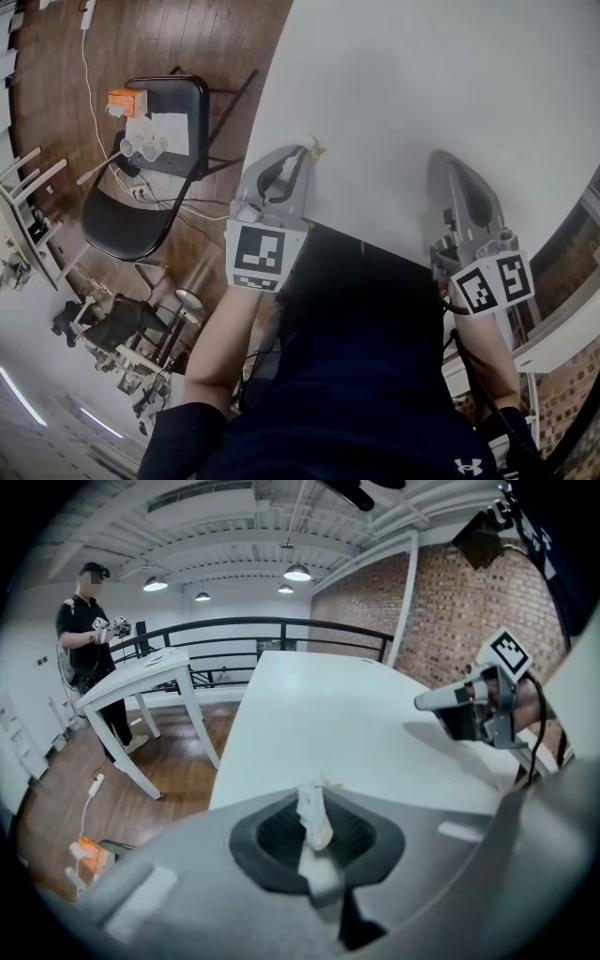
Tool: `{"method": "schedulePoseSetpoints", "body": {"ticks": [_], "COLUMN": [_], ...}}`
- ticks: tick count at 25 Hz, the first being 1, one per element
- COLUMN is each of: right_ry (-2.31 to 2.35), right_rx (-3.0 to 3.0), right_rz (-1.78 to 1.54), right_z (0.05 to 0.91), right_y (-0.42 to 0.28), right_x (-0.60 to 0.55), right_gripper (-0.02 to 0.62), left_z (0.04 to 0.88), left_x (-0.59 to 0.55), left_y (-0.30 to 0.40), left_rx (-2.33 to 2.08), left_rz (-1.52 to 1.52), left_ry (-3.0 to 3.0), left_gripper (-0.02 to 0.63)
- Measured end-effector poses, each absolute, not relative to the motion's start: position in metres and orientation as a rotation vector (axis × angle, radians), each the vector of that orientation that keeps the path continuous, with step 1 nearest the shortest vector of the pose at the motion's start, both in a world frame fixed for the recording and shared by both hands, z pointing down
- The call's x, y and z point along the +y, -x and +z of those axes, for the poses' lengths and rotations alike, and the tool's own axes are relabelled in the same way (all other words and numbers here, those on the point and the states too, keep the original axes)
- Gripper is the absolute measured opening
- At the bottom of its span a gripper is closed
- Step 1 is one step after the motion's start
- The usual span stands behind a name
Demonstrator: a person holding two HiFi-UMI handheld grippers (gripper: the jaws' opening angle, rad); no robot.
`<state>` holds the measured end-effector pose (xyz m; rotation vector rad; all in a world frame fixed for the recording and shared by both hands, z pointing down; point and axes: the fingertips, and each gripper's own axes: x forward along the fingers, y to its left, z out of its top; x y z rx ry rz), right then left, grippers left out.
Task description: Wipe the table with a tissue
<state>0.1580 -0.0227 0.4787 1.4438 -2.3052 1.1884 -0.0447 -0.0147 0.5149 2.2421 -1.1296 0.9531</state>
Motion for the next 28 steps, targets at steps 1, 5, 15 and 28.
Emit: {"method": "schedulePoseSetpoints", "body": {"ticks": [1, 5, 15, 28], "right_ry": [-1.447, -1.457, -1.470, -1.465], "right_rx": [-2.304, -2.302, -2.301, -2.305], "right_rz": [1.190, 1.194, 1.203, 1.209], "right_z": [0.479, 0.479, 0.479, 0.477], "right_y": [-0.160, -0.165, -0.174, -0.173], "right_x": [-0.022, -0.023, -0.022, -0.021], "right_gripper": [0.011, 0.011, 0.011, 0.011], "left_z": [0.515, 0.514, 0.516, 0.517], "left_x": [-0.014, -0.016, -0.014, -0.013], "left_y": [0.042, 0.037, 0.022, -0.003], "left_rx": [-1.127, -1.120, -1.099, -1.067], "left_rz": [0.954, 0.956, 0.963, 0.969], "left_ry": [-2.244, -2.248, -2.256, -2.269], "left_gripper": [0.018, 0.018, 0.018, 0.018]}}
